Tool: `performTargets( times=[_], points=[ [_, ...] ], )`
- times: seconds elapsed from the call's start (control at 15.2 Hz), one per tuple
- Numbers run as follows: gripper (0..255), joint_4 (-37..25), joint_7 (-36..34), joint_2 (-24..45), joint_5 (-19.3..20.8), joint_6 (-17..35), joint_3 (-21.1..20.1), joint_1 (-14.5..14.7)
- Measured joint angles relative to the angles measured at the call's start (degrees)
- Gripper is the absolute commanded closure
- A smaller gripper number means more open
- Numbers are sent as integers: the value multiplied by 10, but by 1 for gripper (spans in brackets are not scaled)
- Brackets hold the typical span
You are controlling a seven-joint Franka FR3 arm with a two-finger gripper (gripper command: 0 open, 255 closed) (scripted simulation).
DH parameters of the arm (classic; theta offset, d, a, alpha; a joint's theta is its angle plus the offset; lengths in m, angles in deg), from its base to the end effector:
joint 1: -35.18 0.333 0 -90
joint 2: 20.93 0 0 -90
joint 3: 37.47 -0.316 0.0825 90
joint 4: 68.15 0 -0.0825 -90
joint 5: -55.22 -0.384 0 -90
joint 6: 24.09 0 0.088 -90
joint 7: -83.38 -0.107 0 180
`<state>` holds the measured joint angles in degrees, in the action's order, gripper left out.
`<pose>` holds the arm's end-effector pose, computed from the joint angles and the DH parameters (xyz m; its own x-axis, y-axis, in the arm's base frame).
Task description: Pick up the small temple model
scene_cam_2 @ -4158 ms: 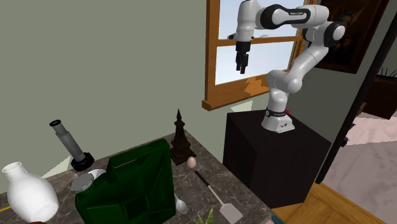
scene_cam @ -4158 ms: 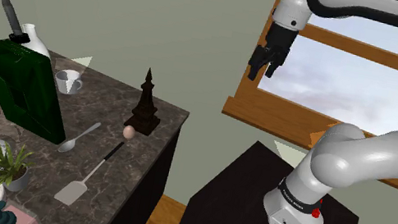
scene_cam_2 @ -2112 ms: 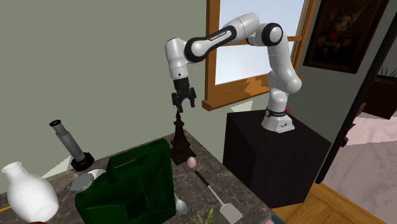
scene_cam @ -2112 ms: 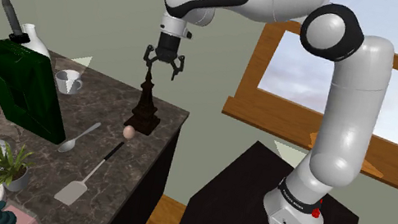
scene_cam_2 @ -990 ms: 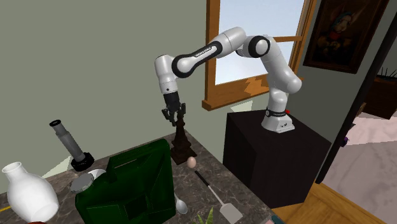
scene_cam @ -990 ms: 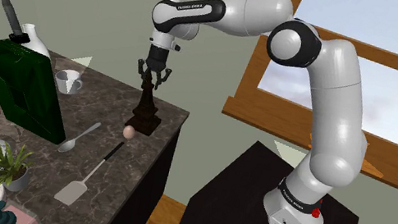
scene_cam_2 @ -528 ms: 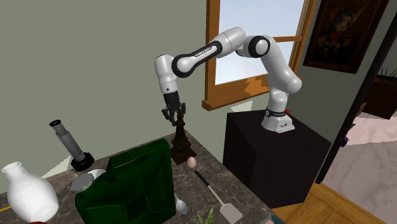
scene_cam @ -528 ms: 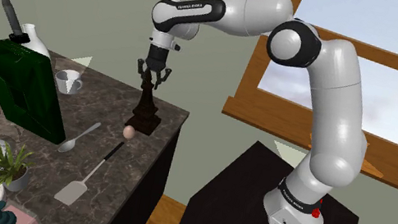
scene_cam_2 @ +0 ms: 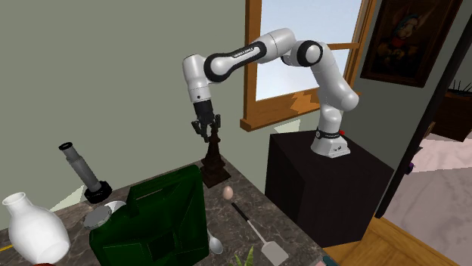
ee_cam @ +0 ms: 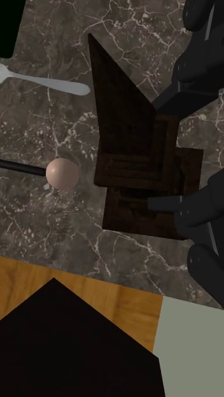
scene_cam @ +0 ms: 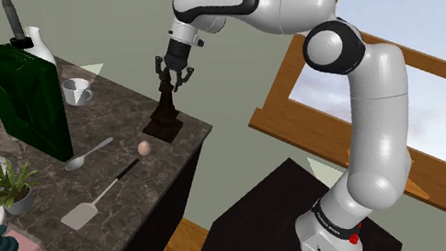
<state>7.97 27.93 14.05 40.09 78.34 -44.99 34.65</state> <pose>0.7031 0.0891 0.3715 0.5595 -0.7516 -0.3493 -0.8120 -0.5816 -0.0493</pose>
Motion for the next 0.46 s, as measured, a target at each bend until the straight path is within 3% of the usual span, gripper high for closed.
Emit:
performTargets(
  times=[0.46],
  points=[
    [255, -38, -13, -8, 2, -45, -1, -1]
  ],
)
